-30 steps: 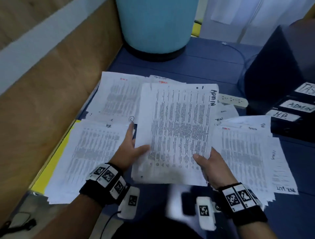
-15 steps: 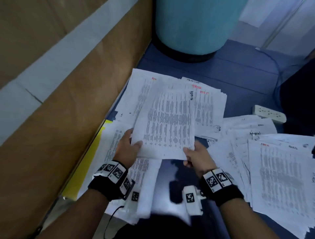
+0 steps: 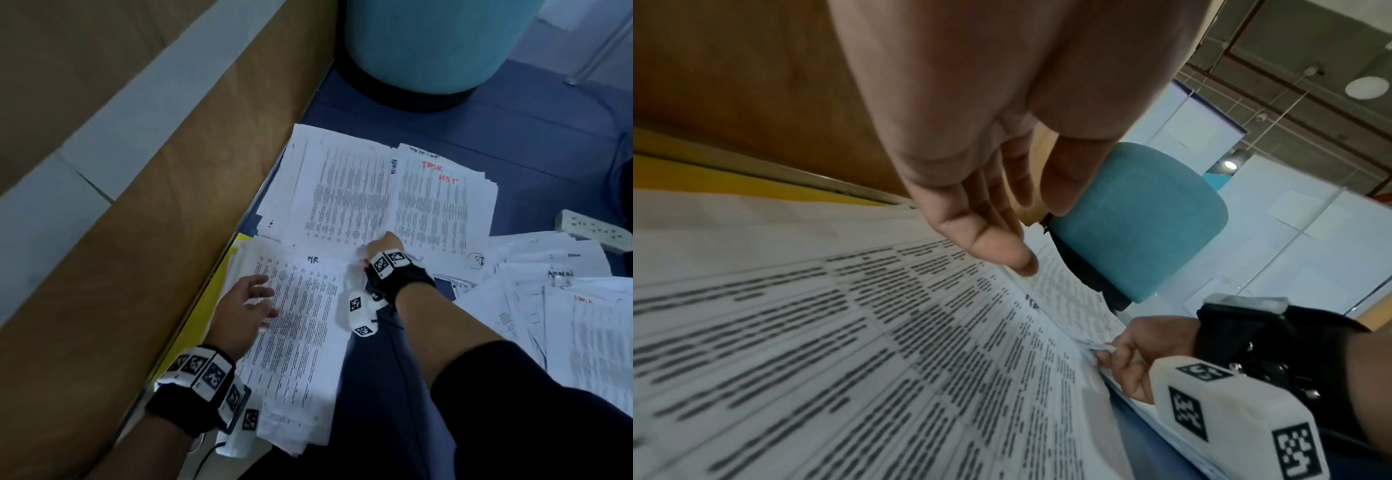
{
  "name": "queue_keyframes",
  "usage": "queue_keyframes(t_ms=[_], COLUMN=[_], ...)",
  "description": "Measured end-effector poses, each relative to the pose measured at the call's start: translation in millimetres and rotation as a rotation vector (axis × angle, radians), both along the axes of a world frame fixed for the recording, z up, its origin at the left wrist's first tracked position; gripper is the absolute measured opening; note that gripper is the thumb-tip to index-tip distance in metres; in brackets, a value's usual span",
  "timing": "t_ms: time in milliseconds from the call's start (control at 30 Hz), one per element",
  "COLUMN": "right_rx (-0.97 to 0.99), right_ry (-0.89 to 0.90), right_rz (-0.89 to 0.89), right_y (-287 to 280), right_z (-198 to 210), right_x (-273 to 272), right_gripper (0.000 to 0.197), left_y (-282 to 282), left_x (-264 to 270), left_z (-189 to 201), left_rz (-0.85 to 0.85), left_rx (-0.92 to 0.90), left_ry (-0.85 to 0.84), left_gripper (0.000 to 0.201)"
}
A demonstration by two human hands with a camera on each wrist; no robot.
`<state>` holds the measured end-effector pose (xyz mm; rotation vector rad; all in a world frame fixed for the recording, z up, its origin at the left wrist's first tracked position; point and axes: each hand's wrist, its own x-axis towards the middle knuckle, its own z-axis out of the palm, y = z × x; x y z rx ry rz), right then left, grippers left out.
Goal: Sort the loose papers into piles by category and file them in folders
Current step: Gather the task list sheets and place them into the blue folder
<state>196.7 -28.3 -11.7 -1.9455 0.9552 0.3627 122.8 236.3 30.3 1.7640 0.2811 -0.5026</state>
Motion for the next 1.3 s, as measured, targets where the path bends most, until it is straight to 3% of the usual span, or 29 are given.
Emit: queue_keyframes(t_ms=[133,467,600,700,767,900,1000,1167,1300], right_rx=[-0.074,0.235,0.279,0.287,0.258,0.153,0.136,0.135,0.121], right_ry=[0.088,-0.238,-0.507,-0.577,-0.52,-0.233,-0.115,-0.096,-0.138], right_rz=[-0.022,-0.086,-0.069,-0.066,-0.113,-0.124,-0.115,-0.093,-0.149], right_y=[-3,31,33,32,31,25,25,25,8], right_z=[2,30,61,68,60,26,11,5,18], right_x=[-4,25,33,36,39,37,31,22,-3], right_gripper=[0.041,0.059,0.031,0.024,0.027,0.041,0.04,0.042,0.027], left_y=[4,-27,-21,-18,-17,-15,-13,-18,-38], left_x=[-7,-9,-10,-9,-8,-3,2,4,3], left_z=[-5,5,1,-4,-5,-8,-11,-8,-1], left_rz=[-0.007,-0.129,-0.12,-0.105,-0.105,-0.121,-0.116,-0.119,-0.17], left_rx=[0.038,0.04,0.064,0.057,0.044,0.048,0.051,0.044,0.034], left_ry=[0.03,0.009,0.01,0.024,0.03,0.028,0.032,0.031,0.001], left_gripper=[0.029,0.028,0.027,0.028,0.028,0.027,0.027,0.026,0.024])
